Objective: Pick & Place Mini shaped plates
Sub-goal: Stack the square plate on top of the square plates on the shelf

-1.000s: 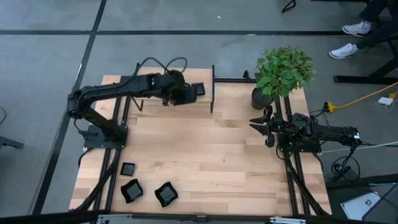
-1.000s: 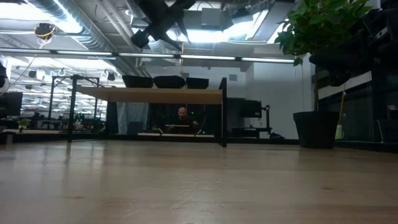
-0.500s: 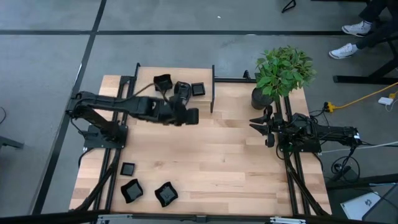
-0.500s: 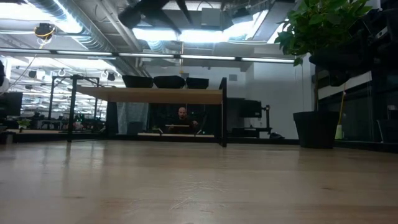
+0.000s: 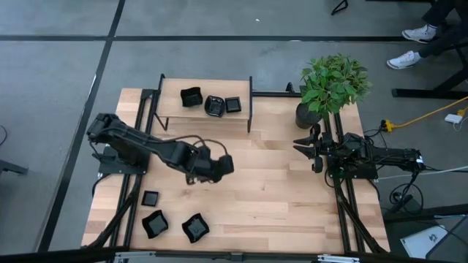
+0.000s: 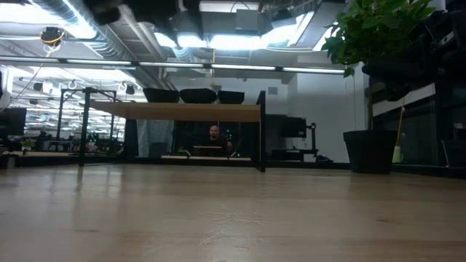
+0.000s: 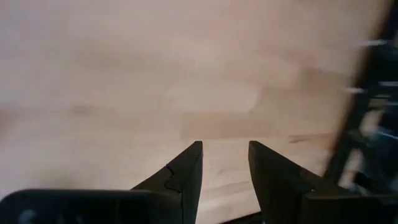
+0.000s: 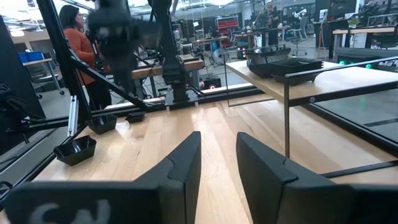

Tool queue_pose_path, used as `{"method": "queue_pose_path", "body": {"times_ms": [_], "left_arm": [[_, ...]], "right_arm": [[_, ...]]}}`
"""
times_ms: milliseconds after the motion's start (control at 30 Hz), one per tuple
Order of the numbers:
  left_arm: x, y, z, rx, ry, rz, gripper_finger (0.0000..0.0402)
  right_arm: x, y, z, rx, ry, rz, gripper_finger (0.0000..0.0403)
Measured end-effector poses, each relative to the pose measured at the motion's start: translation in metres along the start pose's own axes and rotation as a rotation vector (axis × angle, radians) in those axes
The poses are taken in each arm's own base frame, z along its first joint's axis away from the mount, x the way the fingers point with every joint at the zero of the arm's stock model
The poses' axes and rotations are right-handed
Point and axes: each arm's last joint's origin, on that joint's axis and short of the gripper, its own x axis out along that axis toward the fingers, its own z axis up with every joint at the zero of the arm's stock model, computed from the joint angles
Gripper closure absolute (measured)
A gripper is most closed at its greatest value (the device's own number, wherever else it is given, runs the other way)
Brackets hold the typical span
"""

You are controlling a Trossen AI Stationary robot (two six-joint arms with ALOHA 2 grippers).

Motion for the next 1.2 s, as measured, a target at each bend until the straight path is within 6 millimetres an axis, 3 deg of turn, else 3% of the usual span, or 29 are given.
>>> {"method": "queue_pose_path", "body": {"times_ms": [533, 700, 933, 1100, 1200], "left_arm": [[0.027, 0.032, -0.020, -0.306, 0.263, 0.577, 0.0279], [0.019, 0.049, -0.028, -0.282, 0.253, 0.730, 0.0279], [0.001, 0.075, -0.033, -0.242, 0.103, 0.928, 0.0279], [-0.012, 0.090, -0.032, -0.117, 0.017, 1.042, 0.0279], [-0.009, 0.103, -0.032, -0.034, -0.020, 1.063, 0.0279]], "right_arm": [[0.000, 0.000, 0.000, 0.000, 0.000, 0.000, 0.0300], [0.000, 0.000, 0.000, 0.000, 0.000, 0.000, 0.0300], [0.000, 0.000, 0.000, 0.000, 0.000, 0.000, 0.0300], [0.000, 0.000, 0.000, 0.000, 0.000, 0.000, 0.0300], [0.000, 0.000, 0.000, 0.000, 0.000, 0.000, 0.0300]]}}
